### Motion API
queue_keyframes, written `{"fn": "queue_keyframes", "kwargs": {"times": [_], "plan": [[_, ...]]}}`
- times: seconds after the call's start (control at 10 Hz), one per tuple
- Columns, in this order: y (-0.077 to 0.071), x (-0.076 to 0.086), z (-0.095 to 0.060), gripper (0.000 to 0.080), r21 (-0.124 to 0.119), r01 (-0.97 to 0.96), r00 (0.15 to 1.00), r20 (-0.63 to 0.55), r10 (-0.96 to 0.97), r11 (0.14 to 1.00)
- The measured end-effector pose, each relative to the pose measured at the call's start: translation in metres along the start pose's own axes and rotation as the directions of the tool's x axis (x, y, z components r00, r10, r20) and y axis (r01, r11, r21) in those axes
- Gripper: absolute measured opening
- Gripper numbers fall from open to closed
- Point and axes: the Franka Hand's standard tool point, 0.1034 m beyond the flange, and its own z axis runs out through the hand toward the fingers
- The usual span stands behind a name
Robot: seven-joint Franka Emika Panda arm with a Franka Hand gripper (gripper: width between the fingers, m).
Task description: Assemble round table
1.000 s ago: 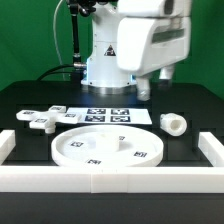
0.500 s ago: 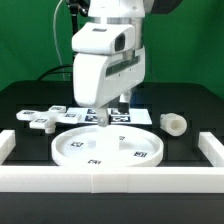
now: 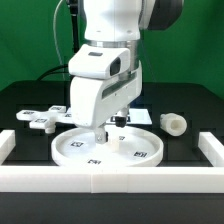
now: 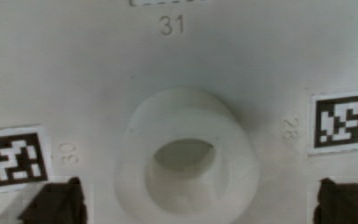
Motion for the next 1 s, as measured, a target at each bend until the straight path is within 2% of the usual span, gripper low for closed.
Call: {"fn": "queue_keyframes", "kwargs": {"times": [0.4,0.7,0.8,0.9,1.0], "plan": [[-0.004,-0.004,0.013,0.0649,0.016,-0.004,1.000,0.005,0.004,1.000],[-0.004,-0.005,0.014,0.0638,0.018,-0.005,1.000,0.005,0.005,1.000],[-0.004,-0.005,0.014,0.0458,0.017,-0.005,1.000,0.005,0.004,1.000],[-0.004,-0.005,0.014,0.0407,0.016,-0.005,1.000,0.004,0.004,1.000],[-0.004,-0.005,0.014,0.0407,0.016,-0.005,1.000,0.004,0.004,1.000]]}}
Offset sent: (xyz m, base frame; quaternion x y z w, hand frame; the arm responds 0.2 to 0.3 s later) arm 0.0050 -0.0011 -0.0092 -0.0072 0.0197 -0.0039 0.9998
